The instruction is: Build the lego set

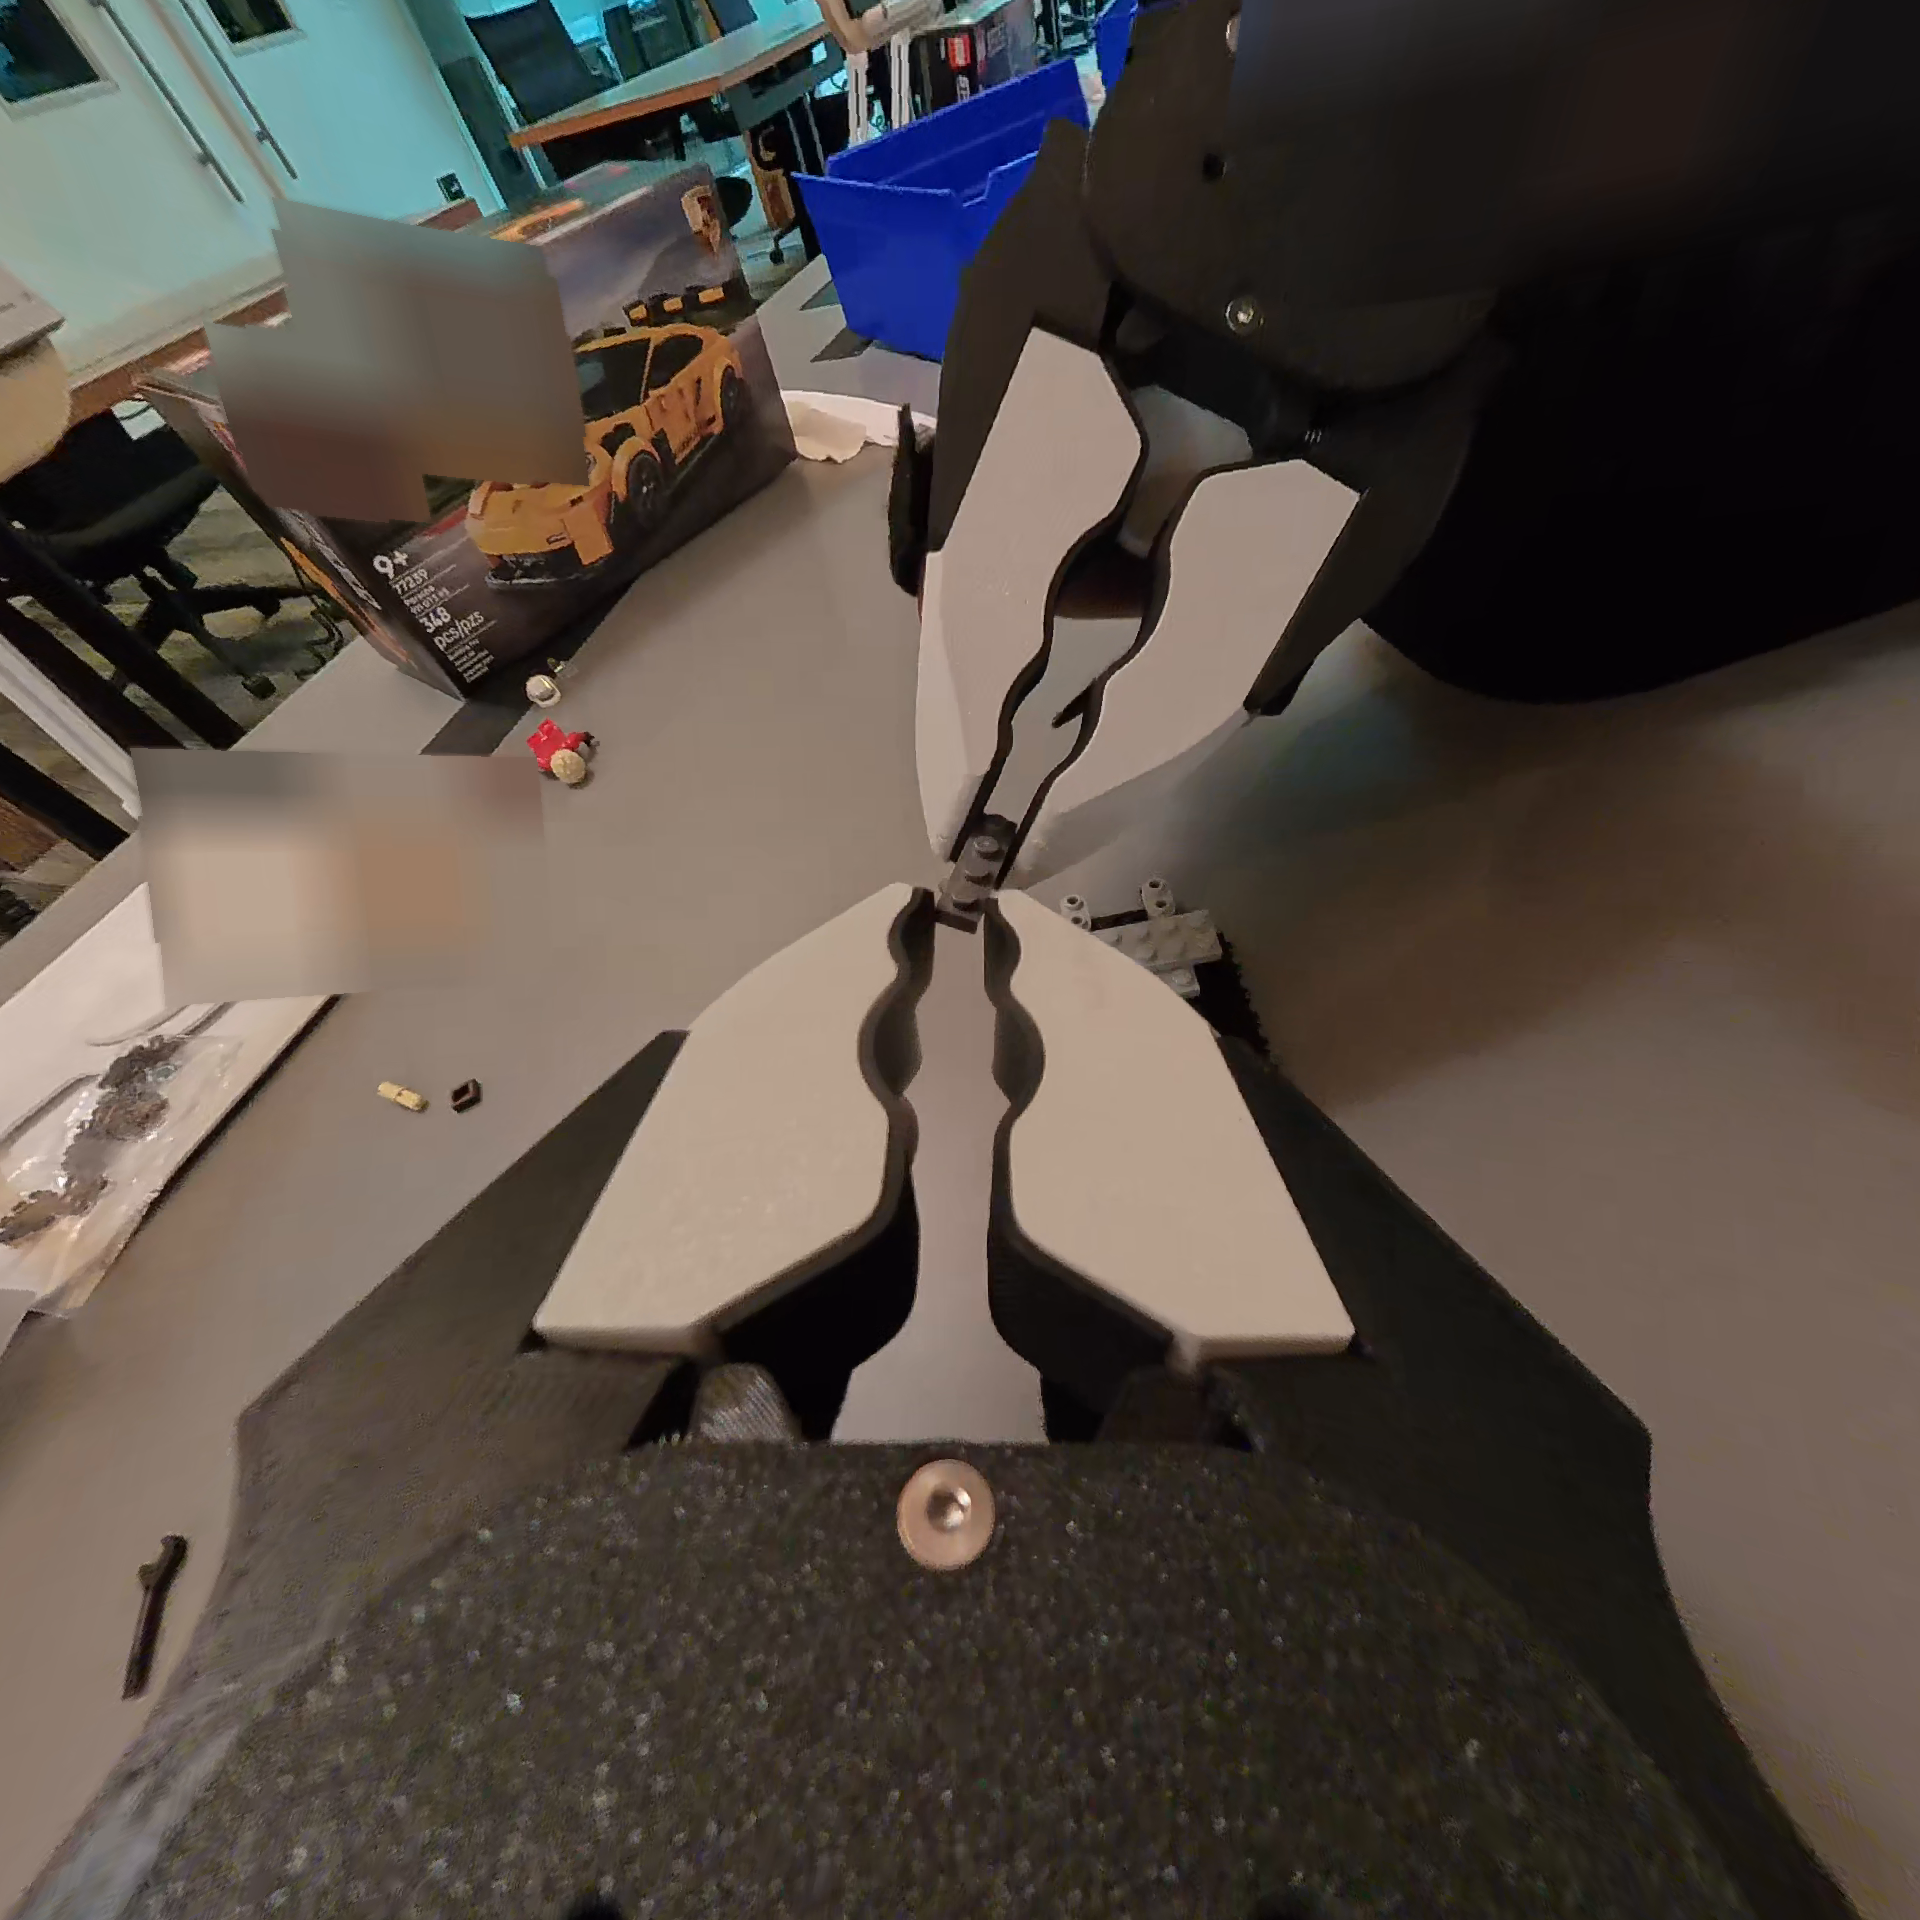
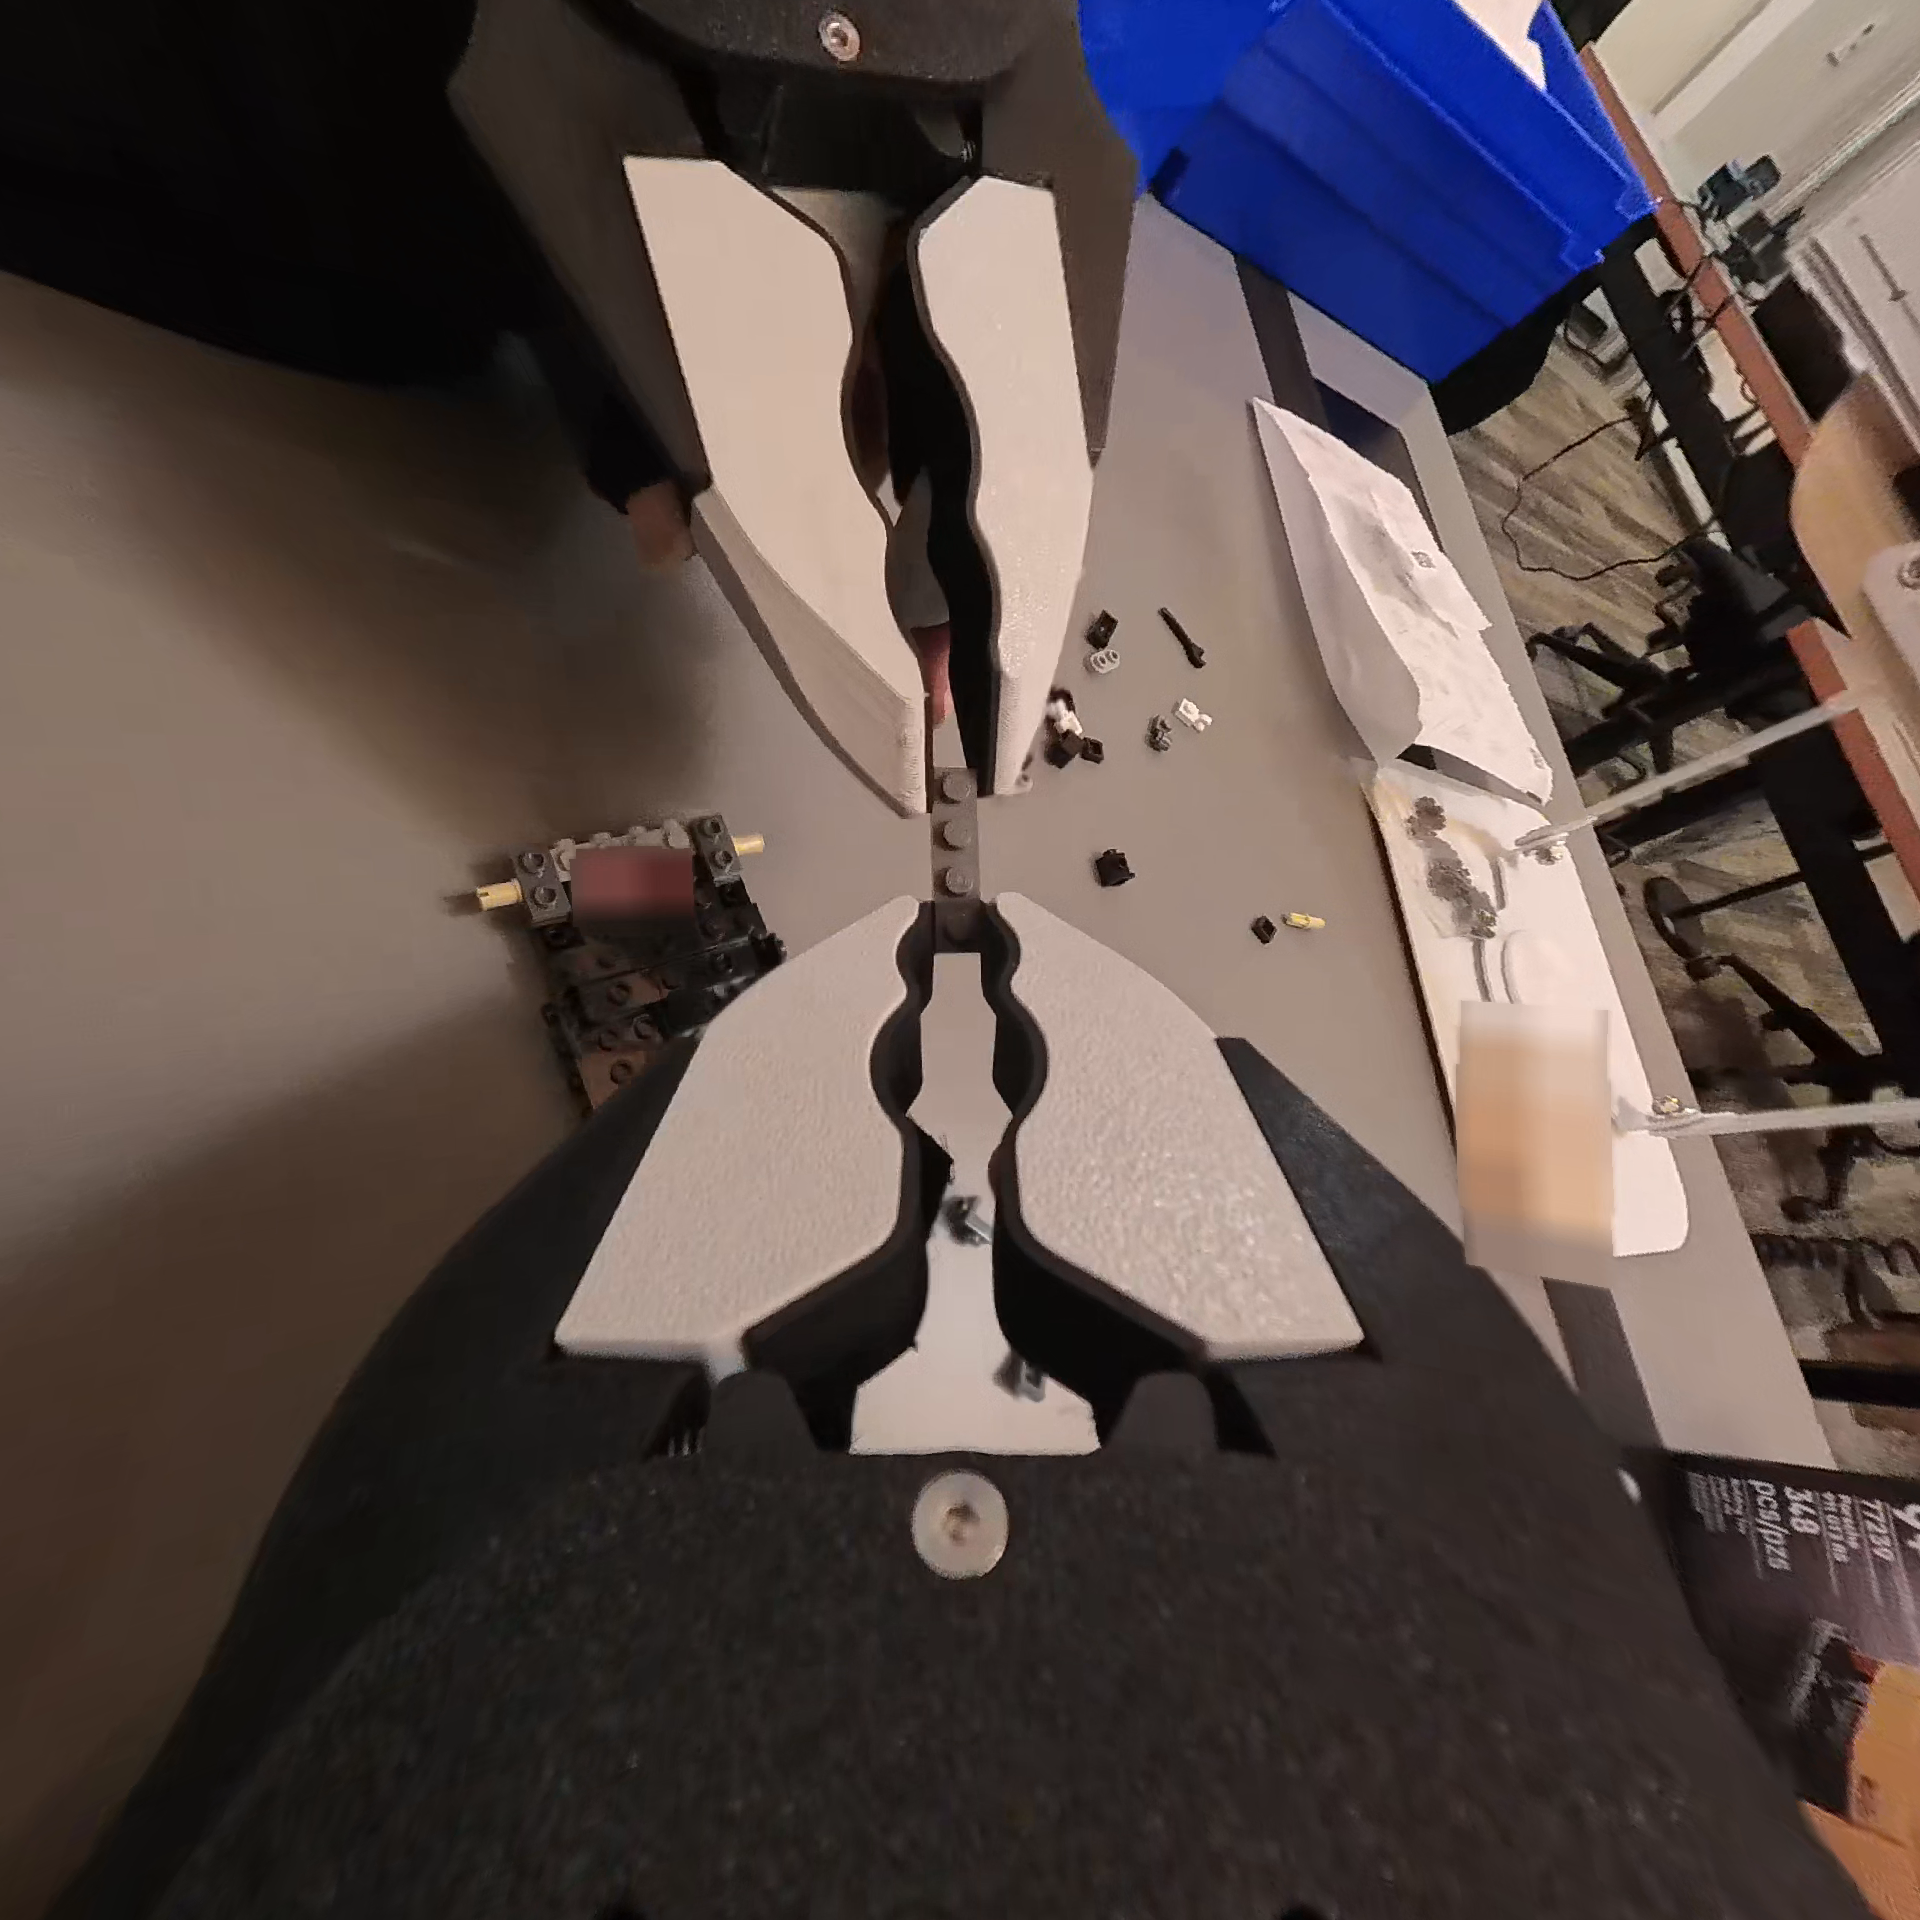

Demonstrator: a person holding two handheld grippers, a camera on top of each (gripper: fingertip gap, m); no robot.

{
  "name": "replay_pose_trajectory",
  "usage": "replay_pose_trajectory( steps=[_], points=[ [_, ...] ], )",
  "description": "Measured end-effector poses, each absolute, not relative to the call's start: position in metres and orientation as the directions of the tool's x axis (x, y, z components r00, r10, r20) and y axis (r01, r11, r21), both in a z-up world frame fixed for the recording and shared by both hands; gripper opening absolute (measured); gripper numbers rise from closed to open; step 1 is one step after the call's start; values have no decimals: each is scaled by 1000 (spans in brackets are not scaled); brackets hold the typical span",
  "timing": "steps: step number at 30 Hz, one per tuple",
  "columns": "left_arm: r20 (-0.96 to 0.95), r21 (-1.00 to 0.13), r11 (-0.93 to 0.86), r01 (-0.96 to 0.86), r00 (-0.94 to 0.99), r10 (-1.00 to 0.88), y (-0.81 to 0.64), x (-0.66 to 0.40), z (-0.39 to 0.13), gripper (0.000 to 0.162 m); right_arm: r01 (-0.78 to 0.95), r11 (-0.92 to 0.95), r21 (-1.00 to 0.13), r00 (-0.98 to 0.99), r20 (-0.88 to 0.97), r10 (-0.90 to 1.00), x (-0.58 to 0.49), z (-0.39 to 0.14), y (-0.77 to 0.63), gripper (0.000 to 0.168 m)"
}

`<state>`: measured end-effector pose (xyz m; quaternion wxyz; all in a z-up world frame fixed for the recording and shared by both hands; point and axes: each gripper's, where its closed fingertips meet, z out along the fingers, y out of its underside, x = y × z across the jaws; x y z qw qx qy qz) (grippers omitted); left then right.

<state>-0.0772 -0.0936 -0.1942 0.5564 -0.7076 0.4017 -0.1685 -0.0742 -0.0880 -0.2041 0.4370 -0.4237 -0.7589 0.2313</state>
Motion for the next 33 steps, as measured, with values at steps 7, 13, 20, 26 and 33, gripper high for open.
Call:
replay_pose_trajectory(
  steps=[7, 13, 20, 26, 33],
  points=[
    [-307, -903, -137, -408, 833, -460, -104, -156, -142, 8, 383, 380, -842, -121, 362, 924, -71, -184, -67, 14],
    [-433, -708, -630, -319, 901, 31, -190, -385, -127, 9, 357, 308, -882, -41, 314, 948, -68, -178, -50, 14],
    [-251, -326, -932, -156, 965, -73, -225, -477, -202, 9, 379, 300, -875, -37, 310, 950, -70, -188, -50, 13],
    [-178, -182, -964, -192, 971, -160, -207, -485, -246, 11, 391, 274, -879, -18, 290, 957, -67, -194, -43, 11],
    [-264, -146, -989, -35, 965, 5, -198, -560, -226, 29, 392, 252, -885, -16, 267, 963, -66, -199, -39, 11]
  ],
)
